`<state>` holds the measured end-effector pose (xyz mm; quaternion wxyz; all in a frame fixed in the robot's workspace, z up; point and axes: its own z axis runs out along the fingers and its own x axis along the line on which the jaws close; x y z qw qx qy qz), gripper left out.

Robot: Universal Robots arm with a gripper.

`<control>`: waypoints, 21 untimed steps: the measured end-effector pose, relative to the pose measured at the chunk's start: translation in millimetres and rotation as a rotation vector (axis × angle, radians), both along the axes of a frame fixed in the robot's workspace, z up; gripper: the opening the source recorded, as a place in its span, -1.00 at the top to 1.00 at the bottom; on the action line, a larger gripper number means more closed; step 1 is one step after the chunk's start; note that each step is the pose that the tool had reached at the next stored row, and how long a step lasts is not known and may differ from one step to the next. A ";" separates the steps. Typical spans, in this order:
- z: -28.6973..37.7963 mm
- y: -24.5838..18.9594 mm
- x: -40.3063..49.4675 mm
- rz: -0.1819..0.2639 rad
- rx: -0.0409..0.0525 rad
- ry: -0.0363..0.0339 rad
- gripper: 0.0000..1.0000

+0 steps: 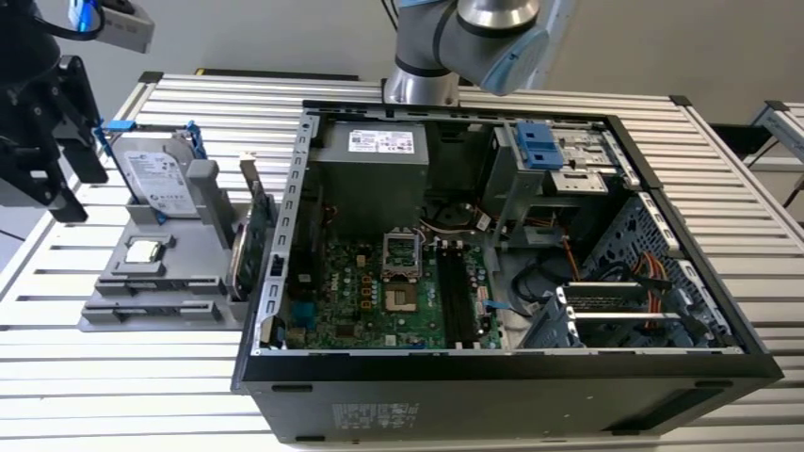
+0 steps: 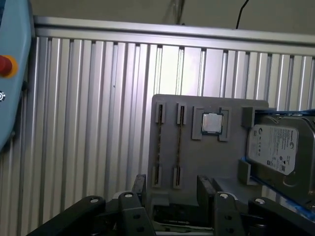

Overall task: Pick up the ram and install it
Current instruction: 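Pick up the ram and move it above insertion slot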

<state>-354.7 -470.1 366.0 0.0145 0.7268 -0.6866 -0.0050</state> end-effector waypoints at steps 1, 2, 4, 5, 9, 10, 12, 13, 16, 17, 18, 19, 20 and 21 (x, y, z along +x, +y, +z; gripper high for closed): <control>-0.6 0.0 0.0 -0.002 0.0000 0.0000 -1.00; -1.2 0.0 0.0 -0.004 0.0000 -0.0001 -1.00; -2.4 0.0 0.0 -0.008 0.0000 0.0000 -1.00; -3.1 0.0 0.0 -0.009 0.0000 0.0000 -1.00; -5.7 0.0 0.0 -0.014 0.0000 0.0000 -1.00; -6.4 0.0 0.0 -0.015 0.0000 0.0000 -1.00; -7.7 0.0 0.0 -0.018 0.0000 0.0000 -1.00; -8.4 0.0 0.0 -0.019 0.0000 0.0000 -1.00; -10.4 0.0 0.0 -0.022 0.0000 0.0000 -1.00; -11.2 0.0 0.0 -0.023 -0.0001 0.0000 -1.00; -12.0 0.0 0.0 -0.024 -0.0001 0.0001 -1.00; -12.8 0.0 0.0 -0.024 -0.0001 0.0000 -1.00; -13.6 0.0 0.0 -0.025 -0.0003 0.0001 -1.00; -14.3 0.1 0.1 -0.025 -0.0005 0.0000 -1.00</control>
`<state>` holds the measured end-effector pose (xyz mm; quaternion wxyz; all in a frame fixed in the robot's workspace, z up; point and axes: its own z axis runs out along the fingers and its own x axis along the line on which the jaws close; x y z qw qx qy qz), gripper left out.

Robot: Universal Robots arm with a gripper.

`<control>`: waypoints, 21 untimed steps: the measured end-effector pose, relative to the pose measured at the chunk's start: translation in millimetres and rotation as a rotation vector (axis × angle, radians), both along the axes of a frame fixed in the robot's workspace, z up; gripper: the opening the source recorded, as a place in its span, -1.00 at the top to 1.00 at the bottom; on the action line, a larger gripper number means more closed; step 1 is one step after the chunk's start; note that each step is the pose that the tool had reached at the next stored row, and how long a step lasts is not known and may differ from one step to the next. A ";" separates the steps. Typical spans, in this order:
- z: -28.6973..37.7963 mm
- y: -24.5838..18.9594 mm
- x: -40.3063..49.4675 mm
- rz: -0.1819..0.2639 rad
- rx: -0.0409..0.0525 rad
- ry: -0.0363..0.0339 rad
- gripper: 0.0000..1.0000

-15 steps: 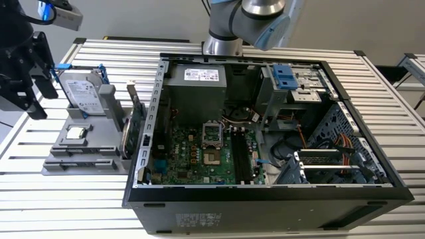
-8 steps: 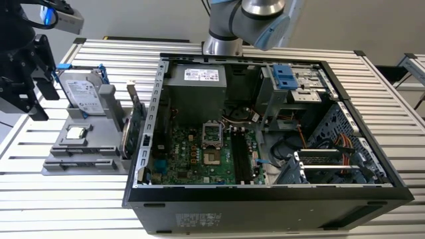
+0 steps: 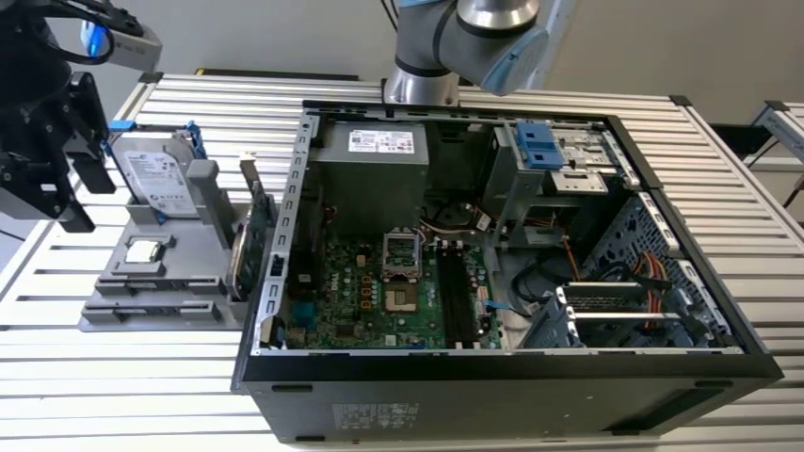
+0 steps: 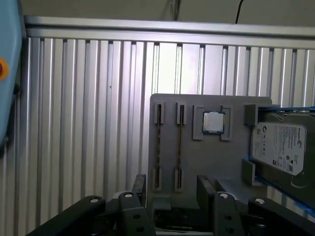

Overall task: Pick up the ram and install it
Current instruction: 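Pick up the ram and move it above insertion slot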

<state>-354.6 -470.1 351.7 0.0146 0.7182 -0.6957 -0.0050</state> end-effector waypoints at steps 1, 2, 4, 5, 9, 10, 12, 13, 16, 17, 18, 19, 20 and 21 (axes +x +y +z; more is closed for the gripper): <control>-0.7 0.0 0.0 0.000 -0.0003 0.0000 -1.00; -1.4 0.1 0.0 -0.001 -0.0004 0.0000 -1.00; -2.9 0.2 -0.1 -0.001 -0.0005 0.0000 -1.00; -3.5 0.2 -0.1 -0.001 -0.0006 0.0000 -1.00; -6.0 0.2 -0.1 -0.001 -0.0008 0.0000 -1.00; -6.5 0.2 -0.1 -0.001 -0.0007 0.0000 -1.00; -7.5 0.2 -0.1 -0.001 -0.0007 0.0000 -1.00; -8.1 0.2 -0.1 -0.001 -0.0007 -0.0001 -1.00; -9.9 0.3 -0.1 -0.002 -0.0008 0.0000 -1.00; -10.5 0.3 -0.1 -0.002 -0.0009 0.0000 -1.00; -11.2 0.3 -0.1 -0.001 -0.0010 0.0000 -1.00; -11.8 0.4 -0.1 -0.001 -0.0012 0.0001 -1.00; -12.5 0.4 -0.1 -0.001 -0.0013 0.0000 -1.00; -13.1 0.5 -0.1 -0.001 -0.0015 -0.0001 -1.00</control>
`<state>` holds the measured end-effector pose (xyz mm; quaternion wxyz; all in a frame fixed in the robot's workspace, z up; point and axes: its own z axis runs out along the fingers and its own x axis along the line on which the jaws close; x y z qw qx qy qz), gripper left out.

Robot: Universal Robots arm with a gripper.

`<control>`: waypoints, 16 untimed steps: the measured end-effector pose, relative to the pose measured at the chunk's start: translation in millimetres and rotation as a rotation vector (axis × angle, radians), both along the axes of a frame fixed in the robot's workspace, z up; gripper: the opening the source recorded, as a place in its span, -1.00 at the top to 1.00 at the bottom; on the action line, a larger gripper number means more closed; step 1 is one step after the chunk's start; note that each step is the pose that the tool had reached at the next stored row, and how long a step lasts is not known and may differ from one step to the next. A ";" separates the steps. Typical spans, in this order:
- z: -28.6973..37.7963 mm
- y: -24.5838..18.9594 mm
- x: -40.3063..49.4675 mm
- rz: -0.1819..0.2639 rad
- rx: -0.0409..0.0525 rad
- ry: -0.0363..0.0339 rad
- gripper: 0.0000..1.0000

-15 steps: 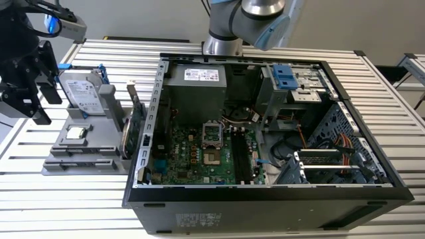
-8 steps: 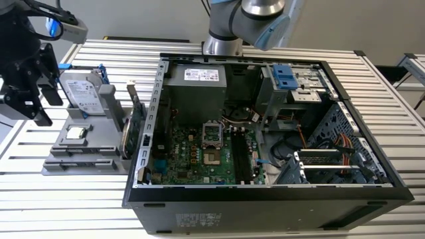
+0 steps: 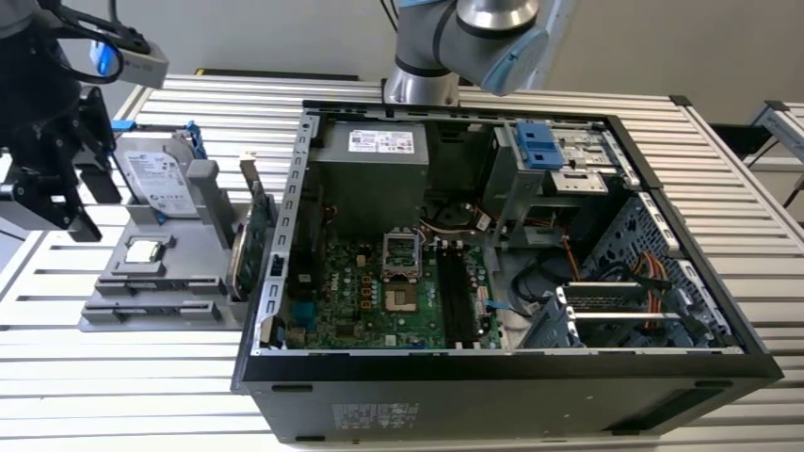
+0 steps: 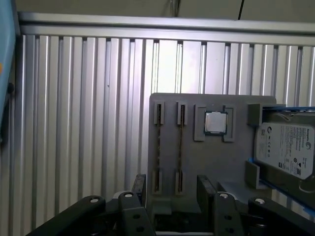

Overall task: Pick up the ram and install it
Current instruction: 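Pick up the ram and move it above insertion slot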

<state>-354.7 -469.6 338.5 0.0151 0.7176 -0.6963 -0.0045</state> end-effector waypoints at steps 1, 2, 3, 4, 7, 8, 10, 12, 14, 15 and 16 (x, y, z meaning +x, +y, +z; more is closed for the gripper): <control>-0.7 0.1 0.0 0.000 -0.0002 0.0000 -1.00; -1.3 0.1 0.0 0.000 -0.0005 0.0000 -1.00; -2.0 0.2 0.0 0.000 -0.0007 0.0001 -1.00; -2.6 0.2 0.0 0.000 -0.0011 0.0001 -1.00; -4.7 0.4 0.0 0.000 -0.0016 0.0000 -1.00; -5.4 0.5 0.0 0.000 -0.0018 0.0001 -1.00; -6.7 0.6 0.0 0.000 -0.0024 0.0001 -1.00; -7.4 0.6 0.0 0.000 -0.0025 0.0001 -1.00; -8.0 0.6 0.0 0.000 -0.0025 0.0001 -1.00; -8.3 0.6 0.0 0.000 -0.0024 0.0000 -1.00; -8.7 0.6 0.0 0.000 -0.0024 -0.0001 -1.00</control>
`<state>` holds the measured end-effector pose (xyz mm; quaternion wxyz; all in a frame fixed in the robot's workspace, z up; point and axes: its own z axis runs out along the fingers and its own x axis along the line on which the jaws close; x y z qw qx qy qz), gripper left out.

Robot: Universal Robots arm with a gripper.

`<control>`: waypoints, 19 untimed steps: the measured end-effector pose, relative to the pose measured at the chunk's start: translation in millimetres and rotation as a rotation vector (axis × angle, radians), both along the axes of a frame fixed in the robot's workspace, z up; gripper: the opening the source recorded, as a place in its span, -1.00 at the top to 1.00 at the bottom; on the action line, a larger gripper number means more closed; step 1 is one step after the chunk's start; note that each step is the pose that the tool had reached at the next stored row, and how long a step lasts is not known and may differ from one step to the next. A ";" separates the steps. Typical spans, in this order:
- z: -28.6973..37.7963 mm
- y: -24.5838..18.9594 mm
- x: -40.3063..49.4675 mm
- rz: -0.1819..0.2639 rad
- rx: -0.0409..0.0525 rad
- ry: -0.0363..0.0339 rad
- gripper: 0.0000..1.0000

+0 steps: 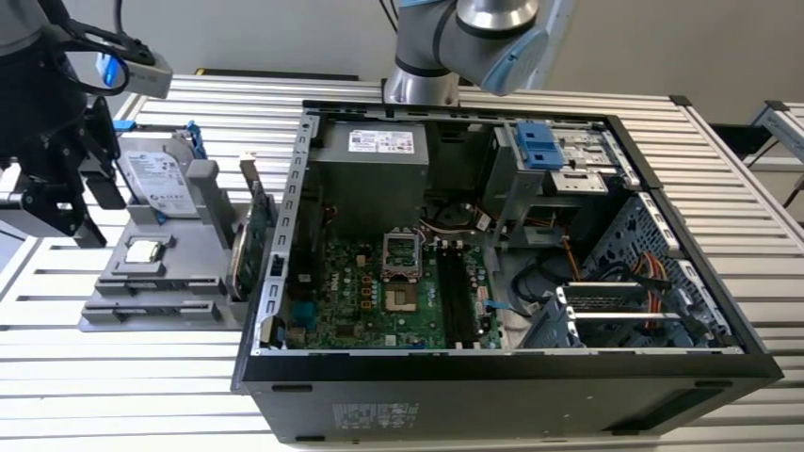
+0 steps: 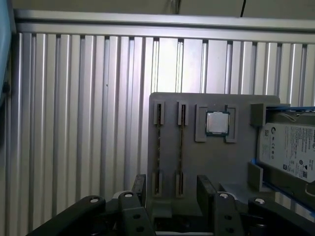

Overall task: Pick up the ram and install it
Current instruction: 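Pick up the ram and move it above insertion slot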

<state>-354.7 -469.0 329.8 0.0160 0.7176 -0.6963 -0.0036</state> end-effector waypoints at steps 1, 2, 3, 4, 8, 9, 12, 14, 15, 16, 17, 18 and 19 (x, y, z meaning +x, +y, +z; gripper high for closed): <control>-0.4 0.0 0.0 0.000 0.0000 0.0000 -1.00; -0.5 0.0 0.0 0.000 -0.0001 0.0001 -1.00; -0.6 0.0 0.0 0.000 -0.0001 0.0002 -1.00; -0.7 0.0 0.0 0.000 0.0000 0.0000 -1.00; -1.4 0.0 0.0 0.000 0.0000 0.0000 -1.00; -1.7 0.0 0.0 0.000 0.0000 -0.0001 -1.00; -3.1 0.0 0.0 0.000 0.0000 -0.0001 -1.00; -4.1 0.0 0.0 0.000 0.0000 0.0000 -1.00; -4.5 0.0 0.0 0.000 -0.0001 0.0000 -1.00; -5.1 0.0 0.0 0.000 -0.0001 0.0000 -1.00; -5.6 0.0 0.0 0.000 0.0000 0.0000 -1.00; -6.1 0.0 0.0 0.000 -0.0001 0.0000 -1.00; -6.6 0.0 0.0 0.000 0.0000 0.0000 -1.00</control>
